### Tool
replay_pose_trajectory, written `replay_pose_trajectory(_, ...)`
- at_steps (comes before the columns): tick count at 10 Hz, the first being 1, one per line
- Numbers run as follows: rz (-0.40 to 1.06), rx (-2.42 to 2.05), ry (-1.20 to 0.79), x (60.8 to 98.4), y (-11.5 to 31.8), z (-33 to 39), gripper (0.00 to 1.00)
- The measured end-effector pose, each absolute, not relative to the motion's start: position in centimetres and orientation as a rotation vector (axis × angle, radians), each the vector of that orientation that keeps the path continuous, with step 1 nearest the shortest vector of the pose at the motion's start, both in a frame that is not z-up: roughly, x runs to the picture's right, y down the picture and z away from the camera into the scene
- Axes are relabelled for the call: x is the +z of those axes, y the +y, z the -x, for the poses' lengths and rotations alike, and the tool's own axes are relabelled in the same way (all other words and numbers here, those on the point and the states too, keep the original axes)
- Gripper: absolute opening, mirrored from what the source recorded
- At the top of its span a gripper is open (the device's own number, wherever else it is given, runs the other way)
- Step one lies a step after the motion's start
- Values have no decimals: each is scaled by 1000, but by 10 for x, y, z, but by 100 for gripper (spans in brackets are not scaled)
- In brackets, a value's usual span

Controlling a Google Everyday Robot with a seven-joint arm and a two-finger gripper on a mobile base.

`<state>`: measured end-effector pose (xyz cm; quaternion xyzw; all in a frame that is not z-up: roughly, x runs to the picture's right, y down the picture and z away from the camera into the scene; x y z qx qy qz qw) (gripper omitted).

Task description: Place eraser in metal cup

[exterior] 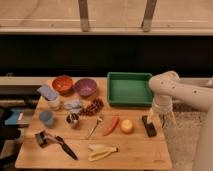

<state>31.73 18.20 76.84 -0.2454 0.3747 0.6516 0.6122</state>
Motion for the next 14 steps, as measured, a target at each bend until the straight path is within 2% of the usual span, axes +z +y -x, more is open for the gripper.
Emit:
replay_pose_trajectory(5, 569, 1480, 873, 771, 183, -313, 78)
replay_pose_trajectory(8, 562, 1433, 898, 784, 189, -285, 78)
replay_pose_trajectory(14, 606, 1396, 950, 809, 201, -281, 78)
